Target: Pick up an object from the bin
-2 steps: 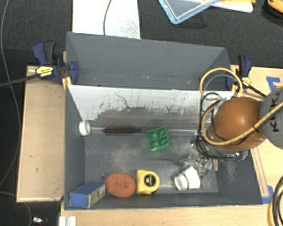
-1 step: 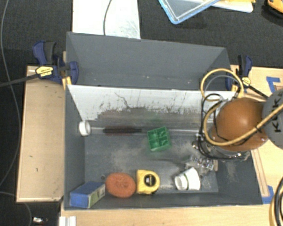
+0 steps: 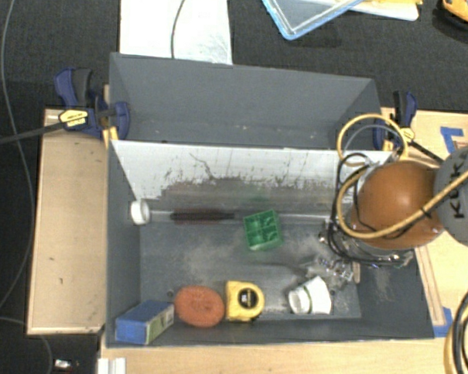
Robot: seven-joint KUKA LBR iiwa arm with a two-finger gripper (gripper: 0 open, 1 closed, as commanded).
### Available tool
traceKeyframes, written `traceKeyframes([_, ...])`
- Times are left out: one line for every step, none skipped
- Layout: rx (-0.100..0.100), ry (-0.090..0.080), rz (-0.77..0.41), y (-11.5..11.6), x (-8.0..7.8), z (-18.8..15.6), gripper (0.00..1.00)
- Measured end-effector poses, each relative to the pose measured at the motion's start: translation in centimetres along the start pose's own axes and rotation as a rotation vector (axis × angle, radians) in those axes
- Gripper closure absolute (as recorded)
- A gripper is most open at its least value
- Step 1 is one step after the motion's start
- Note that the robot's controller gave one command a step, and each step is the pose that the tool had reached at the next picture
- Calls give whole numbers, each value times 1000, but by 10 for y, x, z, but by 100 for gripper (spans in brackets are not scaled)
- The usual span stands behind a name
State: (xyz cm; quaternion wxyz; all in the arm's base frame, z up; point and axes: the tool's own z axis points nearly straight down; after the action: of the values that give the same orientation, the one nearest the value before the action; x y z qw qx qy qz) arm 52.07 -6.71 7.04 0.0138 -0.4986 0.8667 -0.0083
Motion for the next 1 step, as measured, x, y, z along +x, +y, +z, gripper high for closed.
traceKeyframes([-1,0,-6,0,1,0,100])
